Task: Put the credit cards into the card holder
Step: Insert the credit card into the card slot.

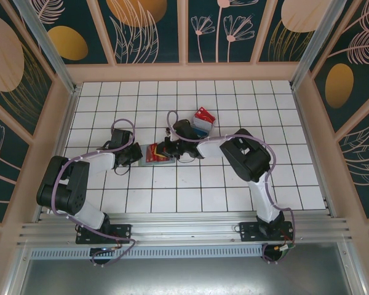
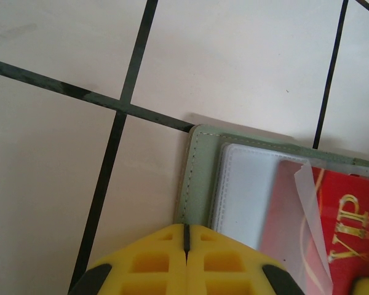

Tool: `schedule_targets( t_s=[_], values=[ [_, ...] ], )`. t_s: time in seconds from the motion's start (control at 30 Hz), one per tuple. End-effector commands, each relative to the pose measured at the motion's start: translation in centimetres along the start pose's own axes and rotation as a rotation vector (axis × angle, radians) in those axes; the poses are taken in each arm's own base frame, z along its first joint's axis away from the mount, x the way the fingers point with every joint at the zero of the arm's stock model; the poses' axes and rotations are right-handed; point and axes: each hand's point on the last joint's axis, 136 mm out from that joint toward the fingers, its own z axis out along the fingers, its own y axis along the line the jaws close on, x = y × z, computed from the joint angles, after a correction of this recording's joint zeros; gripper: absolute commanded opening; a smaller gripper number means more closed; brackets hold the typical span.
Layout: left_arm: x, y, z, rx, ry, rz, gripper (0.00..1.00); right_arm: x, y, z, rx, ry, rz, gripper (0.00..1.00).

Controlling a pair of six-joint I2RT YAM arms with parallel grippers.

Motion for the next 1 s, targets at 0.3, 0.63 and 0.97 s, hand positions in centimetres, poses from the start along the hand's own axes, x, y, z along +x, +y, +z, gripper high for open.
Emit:
schedule_targets(
  t_s=[0.3, 0.63, 0.97],
  values=[
    [0.3, -0.6, -0.1, 0.029, 0.023, -0.012, 0.0, 1.0, -0.5, 3.9, 0.074, 0.086, -0.06, 0.02],
    [0.1, -0.5, -0.3, 0.018, 0.016, -0.007, 0.0, -1.2, 0.3, -1.0, 0.217, 0.001, -0.17, 0.39],
    [-0.1, -0.9, -0.3, 0.033, 0.017, -0.01, 0.0, -3.8, -0.3, -8.1, 0.471, -0.125, -0.334, 0.45]
  ],
)
